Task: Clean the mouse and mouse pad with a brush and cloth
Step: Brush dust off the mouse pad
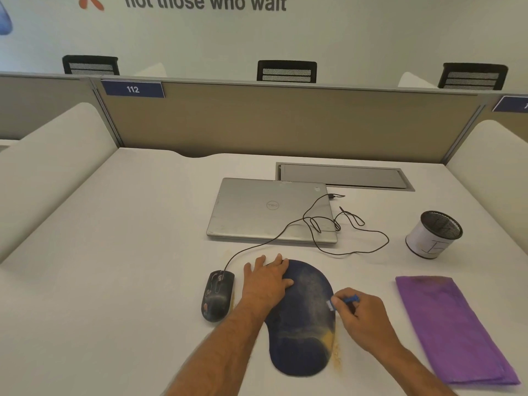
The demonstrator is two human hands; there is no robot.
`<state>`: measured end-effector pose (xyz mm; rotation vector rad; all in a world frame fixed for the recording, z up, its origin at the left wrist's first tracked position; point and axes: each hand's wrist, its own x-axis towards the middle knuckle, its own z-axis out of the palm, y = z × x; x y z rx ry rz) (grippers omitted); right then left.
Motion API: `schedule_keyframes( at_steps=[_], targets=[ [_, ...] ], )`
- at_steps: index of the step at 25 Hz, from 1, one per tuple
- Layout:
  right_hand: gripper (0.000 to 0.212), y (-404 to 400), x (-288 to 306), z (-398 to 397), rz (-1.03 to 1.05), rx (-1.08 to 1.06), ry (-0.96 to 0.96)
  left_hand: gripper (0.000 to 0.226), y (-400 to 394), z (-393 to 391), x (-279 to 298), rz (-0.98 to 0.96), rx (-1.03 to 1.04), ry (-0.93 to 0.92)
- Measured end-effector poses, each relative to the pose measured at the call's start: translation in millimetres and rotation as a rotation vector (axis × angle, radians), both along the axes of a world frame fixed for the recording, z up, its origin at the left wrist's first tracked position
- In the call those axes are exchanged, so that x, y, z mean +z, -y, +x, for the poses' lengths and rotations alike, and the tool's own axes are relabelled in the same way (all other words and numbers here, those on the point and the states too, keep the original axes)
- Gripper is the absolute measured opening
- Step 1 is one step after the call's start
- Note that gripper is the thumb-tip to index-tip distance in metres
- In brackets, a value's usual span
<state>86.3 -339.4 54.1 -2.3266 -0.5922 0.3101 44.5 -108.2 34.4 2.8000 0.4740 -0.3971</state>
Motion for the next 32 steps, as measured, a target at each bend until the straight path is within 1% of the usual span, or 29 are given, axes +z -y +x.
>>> schedule_keyframes(
  at_steps=[2,4,6,8,10,12,13,16,17,18,20,21,23,25,26,28,30,32],
  targets=[
    [0.018,-0.8,-0.1,0.5,-0.085,0.04,-0.053,0.059,0.0,0.4,-0.1,-0.003,-0.001,0.001],
    [0.025,-1.8,1.4,4.7,-0.075,0.008,-0.101,0.059,0.1,0.4,0.2,-0.003,0.001,0.004],
    [0.018,-4.7,3.7,6.1,0.02,-0.024,-0.07,0.059,-0.4,0.4,-0.2,-0.006,0.003,0.004],
    [0.01,-10.0,7.2,1.1,0.058,0.022,-0.051,0.059,-0.5,0.5,-1.0,-0.003,0.0,0.005],
    [0.012,-12.1,3.7,-1.8,-0.009,0.074,-0.123,0.059,-0.5,0.9,-1.1,-0.001,0.0,0.007],
    [0.021,-11.0,1.6,1.8,-0.097,0.09,-0.194,0.059,-0.4,0.5,-1.6,0.002,0.001,0.01],
    [0.023,-10.2,2.5,4.4,-0.09,0.07,-0.201,0.059,-0.6,0.6,-1.7,0.003,0.001,0.012],
    [0.015,-8.1,6.9,5.1,0.048,0.034,-0.102,0.059,-1.1,0.8,-2.4,0.005,-0.001,0.011],
    [0.013,-7.4,6.9,3.4,0.038,0.054,-0.09,0.059,-1.1,0.7,-2.5,0.006,0.0,0.01],
    [0.014,-6.5,5.2,1.2,-0.015,0.082,-0.105,0.059,-1.1,0.5,-2.4,0.003,0.002,0.01],
    [0.022,-3.2,0.7,0.5,-0.107,0.09,-0.147,0.059,-0.7,0.7,-2.2,-0.002,0.003,0.012],
    [0.024,-1.3,-0.7,1.7,-0.094,0.071,-0.147,0.059,-0.5,0.4,-2.1,-0.004,0.005,0.013],
    [0.02,2.2,0.3,1.6,-0.016,0.045,-0.092,0.059,-0.2,0.0,-1.3,-0.01,0.011,0.015],
    [0.015,4.3,2.0,-1.9,-0.047,0.081,-0.074,0.059,0.1,-0.1,-1.0,-0.009,0.011,0.013],
    [0.017,5.7,1.7,-3.9,-0.074,0.099,-0.105,0.059,0.2,0.0,-0.7,-0.009,0.011,0.012],
    [0.02,8.1,0.6,-4.6,-0.064,0.095,-0.143,0.059,0.6,0.5,-0.5,-0.007,0.013,0.01],
    [0.016,10.5,0.9,-4.1,-0.012,0.083,-0.095,0.06,0.3,1.0,-0.6,-0.007,0.013,0.004],
    [0.014,11.6,2.8,-6.6,-0.056,0.127,-0.099,0.06,1.0,0.6,-1.1,-0.008,0.015,0.002]
  ],
)
